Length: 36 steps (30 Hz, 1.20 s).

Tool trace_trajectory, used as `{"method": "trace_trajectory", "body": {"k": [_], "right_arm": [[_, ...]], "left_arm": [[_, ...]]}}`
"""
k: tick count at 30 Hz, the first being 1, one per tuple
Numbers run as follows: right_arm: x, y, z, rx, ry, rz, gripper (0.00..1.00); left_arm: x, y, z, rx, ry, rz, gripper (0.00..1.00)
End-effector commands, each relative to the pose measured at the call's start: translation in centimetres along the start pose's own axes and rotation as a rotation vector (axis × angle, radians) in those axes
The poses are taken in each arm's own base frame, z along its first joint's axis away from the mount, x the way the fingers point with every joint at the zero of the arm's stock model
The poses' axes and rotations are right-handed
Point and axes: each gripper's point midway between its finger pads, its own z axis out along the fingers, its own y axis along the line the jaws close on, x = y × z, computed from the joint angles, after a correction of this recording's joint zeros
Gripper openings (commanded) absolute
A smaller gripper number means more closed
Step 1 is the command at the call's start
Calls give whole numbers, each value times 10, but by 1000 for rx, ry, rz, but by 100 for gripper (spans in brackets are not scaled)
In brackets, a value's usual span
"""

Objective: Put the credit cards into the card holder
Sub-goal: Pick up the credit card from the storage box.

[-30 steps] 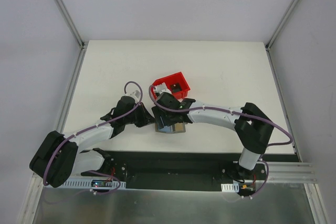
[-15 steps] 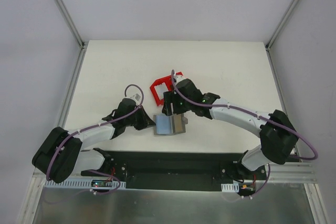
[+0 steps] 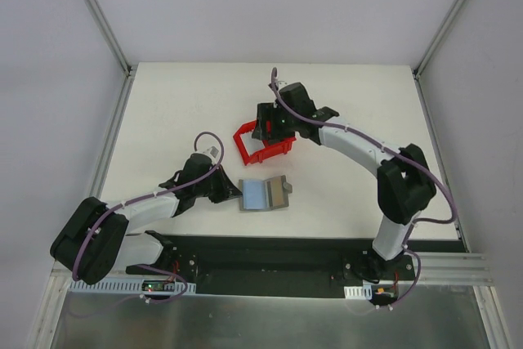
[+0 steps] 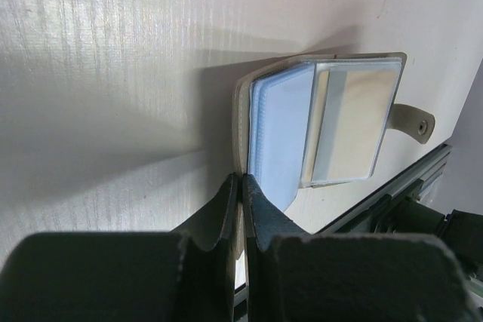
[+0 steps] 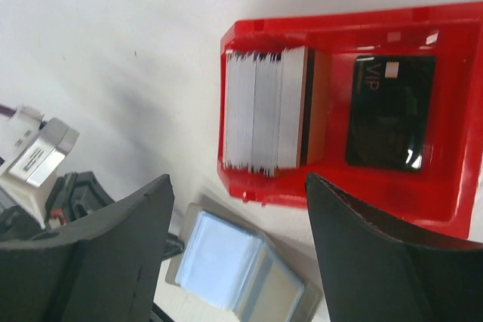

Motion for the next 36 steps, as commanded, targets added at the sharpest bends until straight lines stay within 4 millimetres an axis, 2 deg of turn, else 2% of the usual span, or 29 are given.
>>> {"method": "trace_trajectory", "body": {"k": [1, 9, 17, 26, 36], "right_arm": [[-14, 0, 15, -31, 33, -10, 73], [-16, -11, 50, -58, 112, 29, 74], [-1, -18, 73, -67, 172, 57, 75], [9, -19, 82, -92, 222, 72, 76], [1, -2, 70, -176, 210, 68, 71]], "left_arm": [[-6, -14, -1, 43, -18, 42, 0], [-8, -17, -2, 51, -19, 46, 0], [-8, -19, -1, 54, -13, 49, 0], [-9, -19, -1, 52, -14, 48, 0], [-9, -20, 2, 50, -1, 47, 0]]}}
